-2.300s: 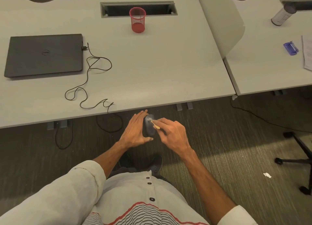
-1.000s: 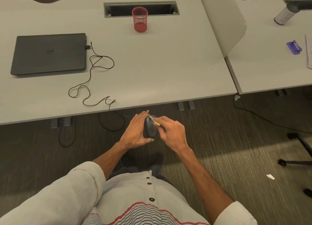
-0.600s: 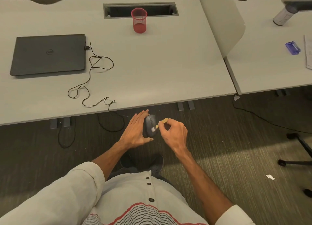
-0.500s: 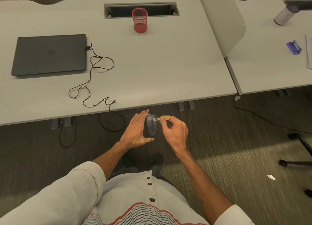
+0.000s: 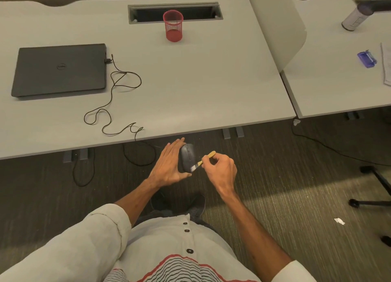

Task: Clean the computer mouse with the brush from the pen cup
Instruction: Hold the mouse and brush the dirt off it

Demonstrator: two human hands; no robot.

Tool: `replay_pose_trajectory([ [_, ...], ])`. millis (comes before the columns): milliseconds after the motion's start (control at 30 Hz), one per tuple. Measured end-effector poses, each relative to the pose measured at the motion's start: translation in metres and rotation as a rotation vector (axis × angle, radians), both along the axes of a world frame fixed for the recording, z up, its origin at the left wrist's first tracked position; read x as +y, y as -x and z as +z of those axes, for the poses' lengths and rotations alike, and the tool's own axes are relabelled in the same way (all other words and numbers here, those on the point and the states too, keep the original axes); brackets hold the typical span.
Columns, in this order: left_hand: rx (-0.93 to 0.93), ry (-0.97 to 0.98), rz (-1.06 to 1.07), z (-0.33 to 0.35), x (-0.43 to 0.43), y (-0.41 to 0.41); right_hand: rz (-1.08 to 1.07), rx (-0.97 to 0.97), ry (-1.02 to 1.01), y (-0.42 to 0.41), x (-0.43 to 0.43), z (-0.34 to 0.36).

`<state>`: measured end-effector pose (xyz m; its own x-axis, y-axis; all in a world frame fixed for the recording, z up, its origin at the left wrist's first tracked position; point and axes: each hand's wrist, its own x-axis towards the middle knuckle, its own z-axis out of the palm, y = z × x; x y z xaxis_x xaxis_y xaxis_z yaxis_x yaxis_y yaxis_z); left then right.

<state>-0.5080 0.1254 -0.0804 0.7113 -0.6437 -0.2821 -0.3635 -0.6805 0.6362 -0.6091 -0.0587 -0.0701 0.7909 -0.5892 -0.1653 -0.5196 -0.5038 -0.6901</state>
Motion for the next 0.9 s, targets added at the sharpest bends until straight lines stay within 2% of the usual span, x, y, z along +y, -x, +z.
replay_pose_trajectory([
  [167,0.011,0.012,-0.008,0.000,-0.002,-0.001,-0.024,-0.144,-0.011,-0.008,0.000,0.007],
  [500,-0.003,0.001,0.028,0.002,-0.003,-0.005,0.042,0.057,-0.014,-0.002,-0.003,-0.002],
  [700,-0.009,0.007,-0.003,0.003,-0.004,-0.008,0.056,-0.174,-0.049,-0.010,-0.003,0.011],
  [900,-0.005,0.022,0.030,0.004,-0.003,-0.010,0.086,-0.060,0.066,-0.011,-0.001,0.009],
])
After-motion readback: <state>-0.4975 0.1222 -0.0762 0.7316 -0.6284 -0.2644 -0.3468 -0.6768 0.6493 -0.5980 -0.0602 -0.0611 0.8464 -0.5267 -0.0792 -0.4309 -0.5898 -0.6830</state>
